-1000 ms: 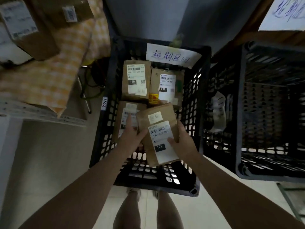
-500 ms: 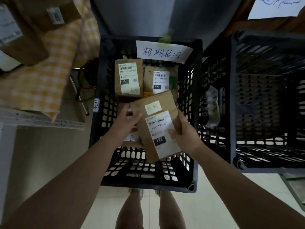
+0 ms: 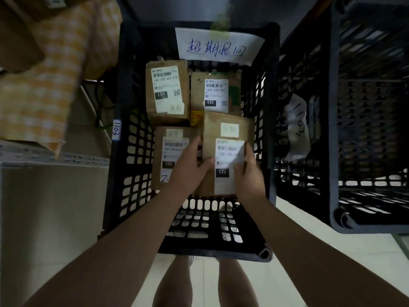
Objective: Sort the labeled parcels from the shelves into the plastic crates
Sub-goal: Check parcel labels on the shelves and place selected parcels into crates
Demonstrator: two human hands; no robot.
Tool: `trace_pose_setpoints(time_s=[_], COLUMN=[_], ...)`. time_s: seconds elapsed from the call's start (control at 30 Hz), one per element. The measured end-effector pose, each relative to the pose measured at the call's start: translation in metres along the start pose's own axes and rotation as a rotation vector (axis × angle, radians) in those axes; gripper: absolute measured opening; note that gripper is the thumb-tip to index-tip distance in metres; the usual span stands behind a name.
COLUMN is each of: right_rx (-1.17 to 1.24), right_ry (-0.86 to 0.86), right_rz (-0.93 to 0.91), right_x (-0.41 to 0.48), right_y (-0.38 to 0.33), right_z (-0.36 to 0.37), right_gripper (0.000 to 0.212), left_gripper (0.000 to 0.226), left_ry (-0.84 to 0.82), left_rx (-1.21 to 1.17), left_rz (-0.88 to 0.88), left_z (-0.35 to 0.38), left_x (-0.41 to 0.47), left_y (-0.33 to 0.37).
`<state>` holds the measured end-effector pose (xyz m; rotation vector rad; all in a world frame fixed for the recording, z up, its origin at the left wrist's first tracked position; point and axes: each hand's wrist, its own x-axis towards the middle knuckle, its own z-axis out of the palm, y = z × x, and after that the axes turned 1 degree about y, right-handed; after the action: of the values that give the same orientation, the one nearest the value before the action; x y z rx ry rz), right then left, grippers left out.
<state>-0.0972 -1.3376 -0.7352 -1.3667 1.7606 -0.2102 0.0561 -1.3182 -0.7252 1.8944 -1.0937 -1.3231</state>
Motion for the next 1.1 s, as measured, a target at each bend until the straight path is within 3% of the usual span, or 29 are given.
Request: trace_pose_setpoints(time_s=[0.13, 0.33, 0.47, 0.57, 0.77, 1.1], right_rx=[-0.079, -0.317, -0.513, -0.586, -0.456, -0.402], right_ry=[-0.011, 0.001, -0.075, -0.167, -0.139, -0.079], right_rz=[-0.034, -0.096, -0.121, -0.127, -0.142, -0.114], right_x=[-0.018, -0.037, -0.036, -0.022, 0.000, -0.011], right_y=[0.001, -0.020, -0.016, -0.012, -0.002, 0.006], right_z=[0.012, 0.008, 0.007, 0.015, 0.031, 0.039], right_gripper=[0.067, 0.094, 0.110, 0.108, 0.095, 0.080], left_gripper=[0.054, 0.046, 0.056, 0.070, 0.101, 0.104], left_ry=[0.015, 0.023, -0.066, -0.083, -0.129, -0.121], left_rx=[0.006, -0.018, -0.024, 0.091, 0.430, 0.418], left_rz=[-0.008, -0.030, -0.091, -0.066, 0.006, 0.047], left_z=[0.000, -0.006, 0.000, -0.007, -0.008, 0.003], left_x=[-0.005, 0.000, 0.006, 0.010, 0.018, 0.004], left_y=[0.000, -0.001, -0.008, -0.017, -0.040, -0.058])
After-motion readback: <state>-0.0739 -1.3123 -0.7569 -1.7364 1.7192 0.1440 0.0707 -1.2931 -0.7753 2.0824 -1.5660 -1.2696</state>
